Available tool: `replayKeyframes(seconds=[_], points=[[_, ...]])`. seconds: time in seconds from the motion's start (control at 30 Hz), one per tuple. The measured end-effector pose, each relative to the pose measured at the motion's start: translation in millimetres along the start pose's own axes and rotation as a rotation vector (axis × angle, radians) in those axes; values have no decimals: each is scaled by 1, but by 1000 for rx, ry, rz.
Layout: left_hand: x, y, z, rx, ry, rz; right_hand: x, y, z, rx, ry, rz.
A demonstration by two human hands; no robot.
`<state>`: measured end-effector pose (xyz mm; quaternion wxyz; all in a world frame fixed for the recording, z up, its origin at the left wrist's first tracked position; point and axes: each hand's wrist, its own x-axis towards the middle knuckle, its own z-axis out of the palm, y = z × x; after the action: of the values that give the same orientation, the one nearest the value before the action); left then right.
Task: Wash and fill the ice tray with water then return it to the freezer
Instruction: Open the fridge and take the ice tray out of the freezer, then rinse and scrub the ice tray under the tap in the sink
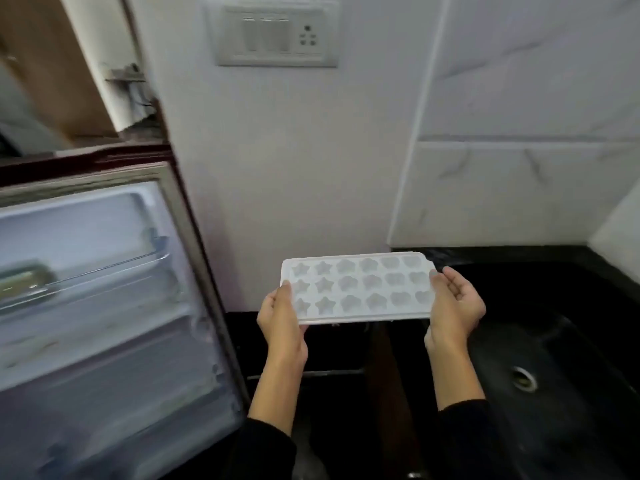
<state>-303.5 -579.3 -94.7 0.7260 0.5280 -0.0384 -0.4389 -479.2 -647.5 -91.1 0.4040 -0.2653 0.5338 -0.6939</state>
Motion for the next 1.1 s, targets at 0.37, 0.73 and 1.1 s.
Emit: replayKeyframes(seconds=[0.37, 0.73, 1.1], points=[[-55, -104, 135, 259, -389, -203, 87, -52, -150, -26, 341, -111], [-89, -197, 254, 419, -600, -391, 156, -74, -249, -104, 673, -110], [-93, -272, 344, 583, -807, -477, 212, -85, -285, -801, 871, -59]])
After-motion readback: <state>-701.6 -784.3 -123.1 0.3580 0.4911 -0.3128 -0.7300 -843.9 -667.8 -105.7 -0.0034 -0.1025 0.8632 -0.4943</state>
